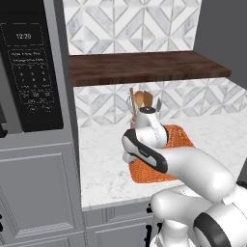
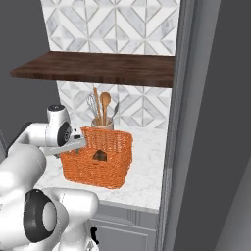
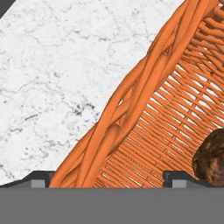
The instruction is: Open the cabinet, pick up the bread from the cabinet and place it in the basket. Then move the basket to the dining counter.
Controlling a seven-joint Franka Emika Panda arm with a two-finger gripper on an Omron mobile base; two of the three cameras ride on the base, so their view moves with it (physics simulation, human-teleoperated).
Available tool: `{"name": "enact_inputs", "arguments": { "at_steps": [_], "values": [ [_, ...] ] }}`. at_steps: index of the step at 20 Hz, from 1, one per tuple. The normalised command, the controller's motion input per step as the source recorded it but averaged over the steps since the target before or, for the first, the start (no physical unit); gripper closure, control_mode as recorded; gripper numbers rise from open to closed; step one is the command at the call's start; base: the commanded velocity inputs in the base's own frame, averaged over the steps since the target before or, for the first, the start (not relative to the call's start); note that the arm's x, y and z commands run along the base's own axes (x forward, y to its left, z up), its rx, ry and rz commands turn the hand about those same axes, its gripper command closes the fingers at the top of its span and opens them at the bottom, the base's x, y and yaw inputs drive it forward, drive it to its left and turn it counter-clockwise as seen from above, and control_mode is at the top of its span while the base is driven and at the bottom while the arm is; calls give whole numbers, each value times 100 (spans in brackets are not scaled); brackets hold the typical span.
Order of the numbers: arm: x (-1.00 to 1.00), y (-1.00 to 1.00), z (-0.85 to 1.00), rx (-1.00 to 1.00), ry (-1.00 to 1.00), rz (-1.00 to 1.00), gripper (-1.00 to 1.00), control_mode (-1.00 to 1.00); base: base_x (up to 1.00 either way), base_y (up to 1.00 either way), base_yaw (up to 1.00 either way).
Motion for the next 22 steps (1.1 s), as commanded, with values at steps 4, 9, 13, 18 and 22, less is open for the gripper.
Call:
{"name": "enact_inputs", "arguments": {
  "at_steps": [4, 9, 13, 18, 22],
  "values": [
    [-9, -29, -70, 0, -1, 0, 100, -100, 0, 0, 0],
    [-31, -30, -71, 0, 0, 0, 100, -100, 0, 0, 0],
    [-11, -23, -39, 0, 0, 0, 100, -100, 0, 0, 0],
    [-2, -16, -8, 0, 0, 0, 100, -100, 0, 0, 0],
    [-28, -6, 14, 0, 0, 2, 100, -100, 0, 0, 0]
  ]
}}
